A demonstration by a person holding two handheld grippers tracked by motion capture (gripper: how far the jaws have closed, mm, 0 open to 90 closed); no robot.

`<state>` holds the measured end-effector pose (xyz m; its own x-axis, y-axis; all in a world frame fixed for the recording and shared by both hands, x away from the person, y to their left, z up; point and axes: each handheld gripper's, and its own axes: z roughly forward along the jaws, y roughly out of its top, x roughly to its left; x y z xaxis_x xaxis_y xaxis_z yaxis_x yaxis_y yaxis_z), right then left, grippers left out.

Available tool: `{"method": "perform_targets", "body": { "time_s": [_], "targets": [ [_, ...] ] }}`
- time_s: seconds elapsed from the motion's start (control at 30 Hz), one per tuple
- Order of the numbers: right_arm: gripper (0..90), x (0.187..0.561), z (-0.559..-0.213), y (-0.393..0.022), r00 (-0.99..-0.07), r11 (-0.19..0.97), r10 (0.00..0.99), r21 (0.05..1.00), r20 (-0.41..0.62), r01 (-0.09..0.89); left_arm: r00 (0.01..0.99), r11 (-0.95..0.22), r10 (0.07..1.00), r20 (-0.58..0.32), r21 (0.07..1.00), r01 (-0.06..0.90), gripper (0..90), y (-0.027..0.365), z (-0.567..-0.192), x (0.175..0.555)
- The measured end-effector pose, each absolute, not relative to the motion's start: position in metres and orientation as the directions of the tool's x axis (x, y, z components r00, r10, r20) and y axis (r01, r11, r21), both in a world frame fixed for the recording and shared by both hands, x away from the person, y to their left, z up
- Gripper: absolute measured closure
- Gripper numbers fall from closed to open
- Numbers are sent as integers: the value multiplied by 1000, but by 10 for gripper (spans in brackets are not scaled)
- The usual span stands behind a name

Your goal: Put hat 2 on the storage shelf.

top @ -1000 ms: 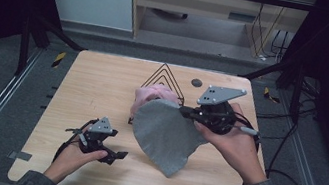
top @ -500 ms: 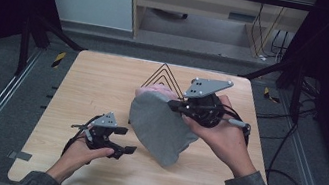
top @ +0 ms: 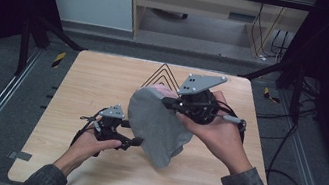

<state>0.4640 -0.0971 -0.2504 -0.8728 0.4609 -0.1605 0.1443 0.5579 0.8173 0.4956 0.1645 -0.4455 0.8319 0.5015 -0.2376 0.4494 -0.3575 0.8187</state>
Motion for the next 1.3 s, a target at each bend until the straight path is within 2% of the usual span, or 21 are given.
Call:
{"method": "perform_targets", "body": {
  "time_s": [0.03, 0.1, 0.2, 0.27, 0.33, 0.57, 0.83, 1.17, 1.3],
  "targets": [
    [900, 464, -250, -97, -874, 558, 458, 817, -160, 143, 836, -357, 494, -241, 820, 447, 196, 164, -445, 496],
    [900, 464, -251, -96, -875, 560, 457, 816, -159, 144, 837, -344, 487, -249, 827, 446, 346, 164, -444, 496],
    [900, 465, -252, -97, -873, 561, 461, 815, -159, 147, 841, -368, 484, -240, 817, 444, 679, 165, -441, 494],
    [900, 466, -253, -99, -871, 561, 465, 814, -160, 150, 849, -373, 474, -234, 820, 434, 791, 166, -439, 492],
    [900, 467, -254, -101, -867, 559, 472, 814, -158, 156, 854, -381, 473, -218, 823, 421, 854, 167, -436, 490],
    [900, 467, -260, -112, -855, 546, 495, 820, -152, 171, 857, -399, 483, -181, 825, 400, 864, 171, -415, 483],
    [900, 471, -259, -133, -813, 478, 569, 855, -127, 201, 847, -444, 521, -107, 814, 376, 865, 182, -360, 487],
    [900, 477, -253, -136, -785, 422, 609, 886, -118, 195, 823, -479, 568, -9, 809, 340, 864, 197, -289, 504],
    [900, 481, -248, -137, -774, 406, 623, 894, -118, 190, 818, -489, 576, 9, 805, 335, 864, 198, -272, 511]
  ]
}}
